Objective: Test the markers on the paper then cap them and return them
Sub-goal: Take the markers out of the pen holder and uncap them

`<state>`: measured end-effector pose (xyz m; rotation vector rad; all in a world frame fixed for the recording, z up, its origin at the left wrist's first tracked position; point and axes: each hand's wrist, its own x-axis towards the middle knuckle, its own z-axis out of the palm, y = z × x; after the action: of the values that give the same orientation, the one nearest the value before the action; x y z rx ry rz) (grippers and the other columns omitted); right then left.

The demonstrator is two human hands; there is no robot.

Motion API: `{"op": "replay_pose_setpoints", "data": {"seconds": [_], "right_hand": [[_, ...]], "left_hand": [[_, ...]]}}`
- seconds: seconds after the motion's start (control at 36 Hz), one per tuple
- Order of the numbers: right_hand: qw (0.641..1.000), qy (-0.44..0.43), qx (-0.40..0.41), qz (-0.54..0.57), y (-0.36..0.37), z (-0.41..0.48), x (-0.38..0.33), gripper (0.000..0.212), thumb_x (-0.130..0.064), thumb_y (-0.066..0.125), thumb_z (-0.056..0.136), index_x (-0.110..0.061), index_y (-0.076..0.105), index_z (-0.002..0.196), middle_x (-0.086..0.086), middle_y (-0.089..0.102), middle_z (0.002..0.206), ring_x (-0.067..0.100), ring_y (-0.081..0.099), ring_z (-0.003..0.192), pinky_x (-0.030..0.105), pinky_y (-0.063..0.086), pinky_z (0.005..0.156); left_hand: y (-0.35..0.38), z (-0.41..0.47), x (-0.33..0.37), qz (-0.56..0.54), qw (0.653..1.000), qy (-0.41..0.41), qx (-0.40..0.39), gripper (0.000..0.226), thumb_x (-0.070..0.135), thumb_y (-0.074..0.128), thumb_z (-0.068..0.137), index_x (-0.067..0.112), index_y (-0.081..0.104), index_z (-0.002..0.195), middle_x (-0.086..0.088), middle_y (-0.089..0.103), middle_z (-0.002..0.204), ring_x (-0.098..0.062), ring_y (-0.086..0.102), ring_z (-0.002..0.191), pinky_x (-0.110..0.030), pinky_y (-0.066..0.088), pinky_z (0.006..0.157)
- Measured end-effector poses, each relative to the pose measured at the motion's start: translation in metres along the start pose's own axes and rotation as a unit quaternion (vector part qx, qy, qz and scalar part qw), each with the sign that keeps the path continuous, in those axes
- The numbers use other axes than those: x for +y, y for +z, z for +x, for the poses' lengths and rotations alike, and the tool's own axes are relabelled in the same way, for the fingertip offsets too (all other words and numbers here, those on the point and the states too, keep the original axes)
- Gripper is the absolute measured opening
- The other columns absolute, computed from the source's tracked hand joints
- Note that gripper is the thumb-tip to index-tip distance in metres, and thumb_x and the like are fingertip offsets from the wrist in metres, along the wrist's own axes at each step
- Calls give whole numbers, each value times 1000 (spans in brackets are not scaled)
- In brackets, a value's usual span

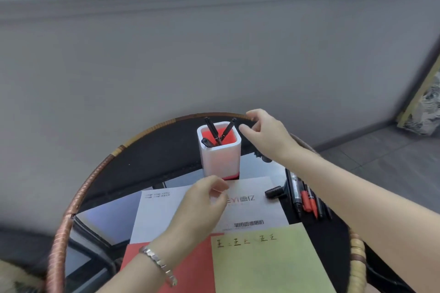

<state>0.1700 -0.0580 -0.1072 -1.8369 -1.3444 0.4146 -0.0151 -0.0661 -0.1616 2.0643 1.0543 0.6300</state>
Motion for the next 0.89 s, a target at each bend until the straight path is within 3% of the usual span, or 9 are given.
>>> {"op": "replay_pose_setpoints", "data": {"seconds": [0.03, 0.11, 0.25, 0.36, 0.47, 0.56, 0.69, 0.81, 0.89], "right_hand": [[1000, 3, 1, -11, 3, 6, -5, 43, -32, 50, 90, -17, 42, 130, -3, 57, 85, 16, 55, 67, 20, 42, 48], [999, 15, 2, -43, 11, 23, -16, 39, -35, 51, 89, -15, 53, 123, 4, 62, 110, 21, 57, 98, 25, 42, 72], [998, 13, 7, -63, 17, 30, -23, 22, -25, 54, 88, -11, 68, 98, 7, 69, 98, 16, 54, 82, 25, 39, 69], [997, -15, 56, -57, 9, 19, -30, 19, -22, 55, 88, -11, 69, 93, 2, 65, 89, 15, 54, 82, 26, 40, 70], [973, -123, 184, -68, -10, -12, -43, 14, -20, 55, 87, -14, 67, 84, -3, 59, 72, 12, 52, 68, 25, 44, 66], [953, -213, 211, -43, -22, -44, -51, 10, -15, 59, 84, -13, 67, 78, 0, 59, 66, 13, 49, 61, 18, 42, 60], [958, -256, 127, 27, -30, -86, -48, 13, -22, 57, 83, -15, 67, 80, -2, 60, 66, 12, 55, 62, 14, 44, 57], [964, -259, 39, 35, -28, -102, -39, 12, -24, 57, 83, -19, 68, 84, -3, 63, 71, 11, 55, 68, 13, 43, 59], [975, -209, 33, 73, -24, -109, -28, 8, -34, 54, 83, -36, 58, 90, -13, 63, 74, 6, 58, 67, 12, 44, 57]], "left_hand": [[-7, -3, -3, 6, 1000, -3, 3, 14, 18, 52, 91, 28, 60, 95, 16, 61, 97, 8, 54, 91, -5, 41, 74], [-23, -12, -10, 32, 999, -9, 6, 16, 19, 50, 91, 33, 59, 94, 20, 60, 96, 11, 53, 91, -7, 42, 78], [-40, -21, -13, 41, 999, -13, 18, 17, 20, 48, 93, 31, 59, 97, 24, 58, 96, 13, 51, 91, -4, 39, 70], [-44, -24, -9, 56, 998, 4, 24, 17, 21, 47, 93, 31, 57, 101, 24, 57, 97, 15, 50, 91, -3, 39, 71], [-45, -24, 5, 31, 997, 45, 58, 24, 20, 51, 92, 43, 49, 97, 21, 58, 95, 15, 49, 89, -3, 41, 69], [-41, -21, 18, -13, 994, 71, 84, 35, 19, 59, 88, 40, 45, 113, 20, 56, 100, 5, 53, 87, -2, 41, 70], [-32, -18, 39, -54, 982, 155, 98, 49, 18, 62, 85, 48, 41, 117, 22, 46, 109, -1, 57, 87, -6, 42, 77], [-20, -17, 54, -67, 980, 179, 48, 18, 30, 56, 86, 39, 61, 100, 17, 58, 91, -8, 57, 81, -16, 45, 70], [-12, -20, 57, -88, 981, 164, 46, 7, 28, 57, 87, 31, 64, 87, 11, 62, 80, -10, 58, 75, -18, 46, 66]]}}
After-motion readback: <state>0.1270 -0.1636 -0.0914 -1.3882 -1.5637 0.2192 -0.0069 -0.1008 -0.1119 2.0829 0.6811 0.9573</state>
